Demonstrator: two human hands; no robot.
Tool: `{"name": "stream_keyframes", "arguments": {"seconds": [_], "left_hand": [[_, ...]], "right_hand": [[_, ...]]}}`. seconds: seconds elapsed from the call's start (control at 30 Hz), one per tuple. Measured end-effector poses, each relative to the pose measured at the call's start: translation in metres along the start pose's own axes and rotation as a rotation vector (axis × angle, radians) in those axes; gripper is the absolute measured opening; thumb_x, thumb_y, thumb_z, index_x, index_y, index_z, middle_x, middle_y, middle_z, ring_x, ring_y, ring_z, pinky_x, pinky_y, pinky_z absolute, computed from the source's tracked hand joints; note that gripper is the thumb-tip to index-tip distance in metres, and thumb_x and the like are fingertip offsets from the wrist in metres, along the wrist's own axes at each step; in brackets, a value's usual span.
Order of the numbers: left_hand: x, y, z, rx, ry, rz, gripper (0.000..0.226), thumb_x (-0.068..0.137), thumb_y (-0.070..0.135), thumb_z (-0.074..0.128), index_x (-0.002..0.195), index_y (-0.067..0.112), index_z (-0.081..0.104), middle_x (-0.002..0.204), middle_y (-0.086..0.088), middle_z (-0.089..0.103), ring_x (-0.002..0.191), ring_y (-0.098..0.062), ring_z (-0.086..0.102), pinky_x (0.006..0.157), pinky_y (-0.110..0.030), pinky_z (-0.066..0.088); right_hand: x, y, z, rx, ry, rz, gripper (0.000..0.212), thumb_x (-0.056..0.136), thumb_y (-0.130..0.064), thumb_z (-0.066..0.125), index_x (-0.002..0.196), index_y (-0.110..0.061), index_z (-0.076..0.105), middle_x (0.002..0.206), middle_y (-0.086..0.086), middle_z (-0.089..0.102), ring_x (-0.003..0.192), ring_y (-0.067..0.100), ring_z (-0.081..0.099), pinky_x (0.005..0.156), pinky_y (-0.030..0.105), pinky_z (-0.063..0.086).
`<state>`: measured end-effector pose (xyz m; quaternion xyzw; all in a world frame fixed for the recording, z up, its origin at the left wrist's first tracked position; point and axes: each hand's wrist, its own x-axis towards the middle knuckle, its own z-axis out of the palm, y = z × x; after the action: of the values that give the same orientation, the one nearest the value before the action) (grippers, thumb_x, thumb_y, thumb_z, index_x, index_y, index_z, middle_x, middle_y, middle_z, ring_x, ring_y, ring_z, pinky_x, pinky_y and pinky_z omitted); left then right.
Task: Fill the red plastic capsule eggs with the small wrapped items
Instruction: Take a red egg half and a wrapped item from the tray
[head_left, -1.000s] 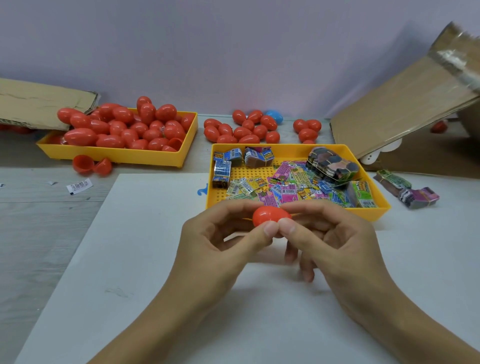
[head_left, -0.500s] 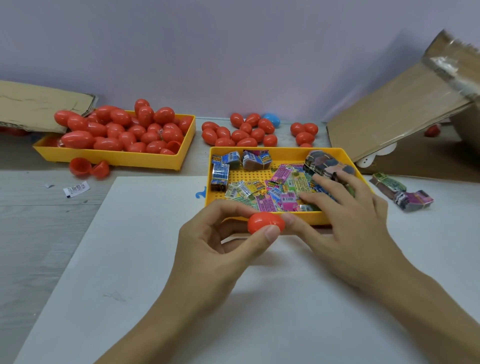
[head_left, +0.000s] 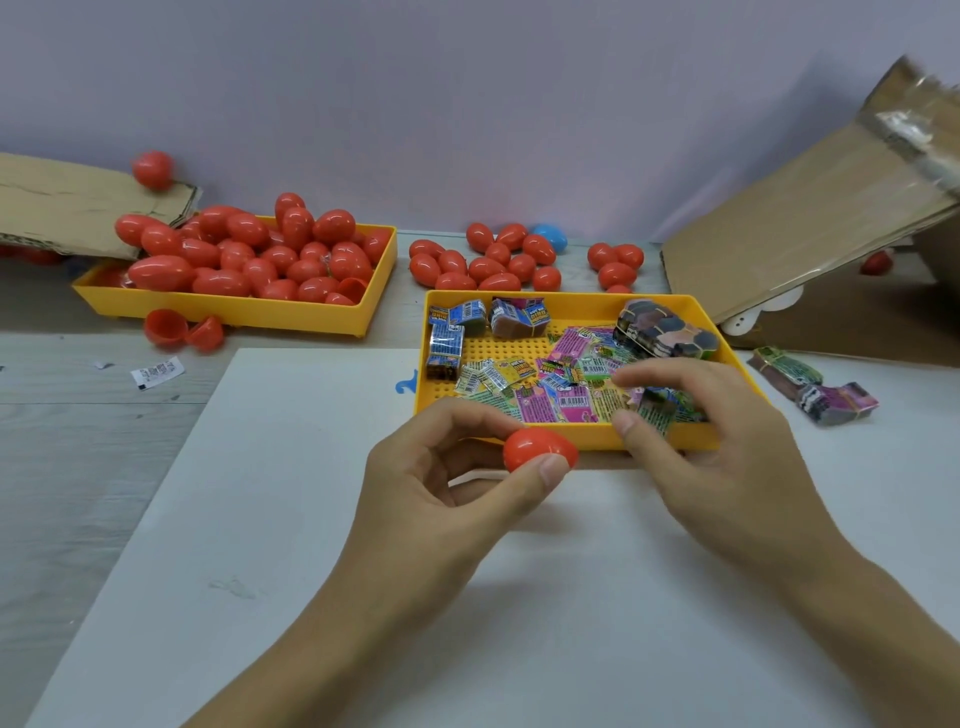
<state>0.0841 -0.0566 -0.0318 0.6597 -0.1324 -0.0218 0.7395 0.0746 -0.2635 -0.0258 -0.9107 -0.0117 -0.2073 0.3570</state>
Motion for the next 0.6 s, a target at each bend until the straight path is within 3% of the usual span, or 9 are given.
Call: {"name": "stream_keyframes", "arguments": {"seconds": [0.03,0.1,0.17,0.27,0.37,0.47,0.53,0.6], "left_hand": [[0.000,0.000,0.000,0.001,-0.001,0.001,0.031,0.064,0.035,0.084,0.088,0.021,0.072,0.087,-0.006,0.074,0.079,-0.026,0.074,0.069,-0.028,0.059],[-0.001,0.000,0.000,0.002,-0.003,0.001,0.031,0.064,0.035,0.084,0.088,0.021,0.072,0.087,-0.006,0.074,0.079,-0.027,0.074,0.069,-0.031,0.060],[-0.001,0.001,-0.001,0.007,-0.002,0.000,0.031,0.064,0.036,0.084,0.088,0.021,0.072,0.087,-0.006,0.074,0.079,-0.027,0.074,0.069,-0.031,0.060],[-0.001,0.001,-0.001,0.010,-0.001,-0.003,0.032,0.063,0.036,0.084,0.088,0.021,0.072,0.087,-0.007,0.074,0.079,-0.027,0.074,0.069,-0.031,0.061],[-0.001,0.000,-0.001,0.012,0.006,-0.007,0.033,0.062,0.037,0.084,0.088,0.021,0.072,0.087,-0.007,0.074,0.079,-0.028,0.074,0.069,-0.034,0.061],[-0.001,-0.001,0.000,0.001,0.014,-0.006,0.034,0.062,0.036,0.084,0.090,0.025,0.071,0.089,-0.004,0.073,0.080,-0.029,0.073,0.070,-0.037,0.062],[-0.001,0.000,0.000,-0.007,0.014,0.005,0.032,0.063,0.036,0.083,0.091,0.027,0.071,0.092,-0.001,0.072,0.083,-0.028,0.073,0.071,-0.034,0.062],[-0.001,0.000,0.000,-0.015,0.002,0.026,0.027,0.065,0.034,0.082,0.089,0.028,0.071,0.092,-0.002,0.072,0.084,-0.027,0.074,0.071,-0.029,0.060]], "right_hand": [[-0.001,-0.001,0.002,-0.097,-0.055,-0.014,0.040,0.085,-0.044,0.069,0.123,-0.032,0.062,0.114,-0.023,0.062,0.123,0.004,0.047,0.104,0.035,0.037],[-0.001,-0.003,0.004,-0.208,-0.115,-0.037,0.060,0.080,-0.052,0.061,0.136,-0.029,0.055,0.114,-0.024,0.064,0.130,0.008,0.043,0.107,0.031,0.024],[-0.001,-0.005,0.001,-0.198,-0.074,-0.097,0.052,0.079,-0.044,0.063,0.128,-0.025,0.062,0.104,-0.027,0.063,0.126,0.013,0.050,0.105,0.034,0.026],[-0.003,-0.008,-0.003,-0.138,0.026,-0.222,0.033,0.082,-0.020,0.074,0.114,-0.023,0.070,0.101,-0.033,0.053,0.115,0.018,0.058,0.099,0.051,0.042],[-0.003,-0.006,-0.004,-0.045,0.083,-0.257,0.038,0.080,-0.002,0.078,0.110,-0.023,0.070,0.098,-0.024,0.064,0.113,0.017,0.061,0.094,0.056,0.047],[-0.004,-0.007,-0.005,0.105,0.156,-0.211,0.034,0.083,-0.007,0.074,0.108,-0.029,0.068,0.103,-0.014,0.069,0.113,0.005,0.061,0.090,0.036,0.054],[-0.005,-0.012,-0.005,0.239,0.178,-0.160,0.038,0.084,-0.009,0.072,0.113,-0.033,0.065,0.100,-0.016,0.072,0.112,0.006,0.063,0.078,0.017,0.054],[-0.005,-0.015,-0.004,0.343,0.188,-0.130,0.043,0.084,-0.007,0.073,0.115,-0.034,0.063,0.098,-0.016,0.074,0.106,0.010,0.067,0.081,0.010,0.049]]}}
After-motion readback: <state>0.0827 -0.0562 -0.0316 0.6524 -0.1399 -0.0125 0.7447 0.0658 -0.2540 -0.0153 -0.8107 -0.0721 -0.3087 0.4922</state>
